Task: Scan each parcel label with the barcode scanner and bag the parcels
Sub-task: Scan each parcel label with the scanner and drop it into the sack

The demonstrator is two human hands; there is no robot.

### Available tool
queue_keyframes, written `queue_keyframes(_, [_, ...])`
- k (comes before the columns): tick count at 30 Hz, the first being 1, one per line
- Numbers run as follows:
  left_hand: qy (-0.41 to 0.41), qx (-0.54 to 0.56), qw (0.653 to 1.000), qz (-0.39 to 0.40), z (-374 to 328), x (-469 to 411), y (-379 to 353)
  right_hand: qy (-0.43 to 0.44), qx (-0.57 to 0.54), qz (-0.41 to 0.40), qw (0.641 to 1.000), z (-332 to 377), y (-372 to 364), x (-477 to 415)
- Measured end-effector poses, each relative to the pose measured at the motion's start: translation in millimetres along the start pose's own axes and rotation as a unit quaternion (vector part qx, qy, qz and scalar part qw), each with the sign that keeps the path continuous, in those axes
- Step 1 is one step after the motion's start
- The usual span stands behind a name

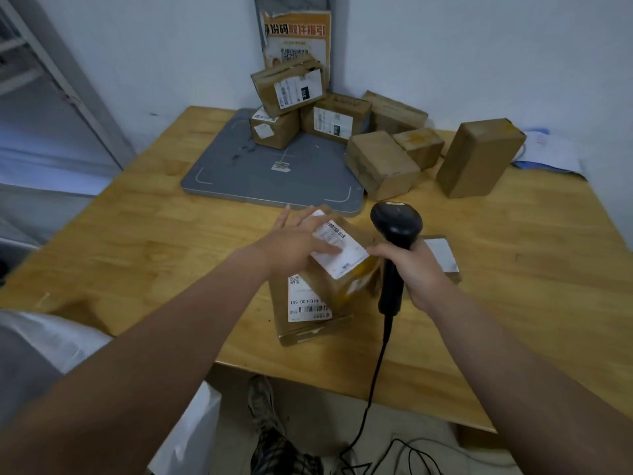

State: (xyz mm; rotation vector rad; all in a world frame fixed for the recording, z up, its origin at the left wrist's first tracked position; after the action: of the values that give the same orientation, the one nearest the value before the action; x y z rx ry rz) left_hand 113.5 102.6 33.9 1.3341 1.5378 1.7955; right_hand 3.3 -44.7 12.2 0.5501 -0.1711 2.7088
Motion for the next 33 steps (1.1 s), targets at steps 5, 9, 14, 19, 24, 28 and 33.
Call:
queue_keyframes(5, [0.199,0.455,0.848,-0.185,22.3,25.8,-17.7,-0.012,0.033,0.044,0.998,13.0,-11.6,-2.7])
queue_keyframes(9, [0.229,0.673,0.702,-0.027,-0.9,15.7,-68.2,-0.071,-0.019,0.099,0.992,4.2,-31.4,-4.1])
queue_keyframes(14, [0.193,0.730,0.649,-0.093,4.0,7.8,-74.6,-0.028,-0.090,0.069,0.993,-14.0,-30.8,-1.7])
queue_keyframes(19, [0.149,0.726,0.649,-0.172,24.7,14.7,-58.1,-0.024,-0.092,0.062,0.994,-18.1,-18.9,-0.8])
queue_keyframes(24, [0.108,0.661,0.713,-0.207,30.4,13.0,-44.4,-0.015,-0.023,0.017,0.999,-5.7,-14.5,9.4])
queue_keyframes(28, [0.102,0.650,0.725,-0.201,27.7,11.5,-46.8,0.057,0.015,0.053,0.997,5.2,-28.4,26.0])
queue_keyframes(33, [0.086,0.643,0.732,-0.206,21.7,10.1,-39.5,0.125,-0.014,0.000,0.992,8.0,-28.9,31.8])
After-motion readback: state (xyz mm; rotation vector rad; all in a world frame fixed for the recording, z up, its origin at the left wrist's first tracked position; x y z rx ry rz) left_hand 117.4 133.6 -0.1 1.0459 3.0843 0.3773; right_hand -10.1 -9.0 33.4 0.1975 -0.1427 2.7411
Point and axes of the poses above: each hand's wrist, its own x-axis away from the middle knuckle, its own y-axis out of the back of the hand, z = x × y, the point moved 6 cm from there along -x, towards the middle knuckle, and after that the axes turned 10 degrees about z, right-handed, at the moved point
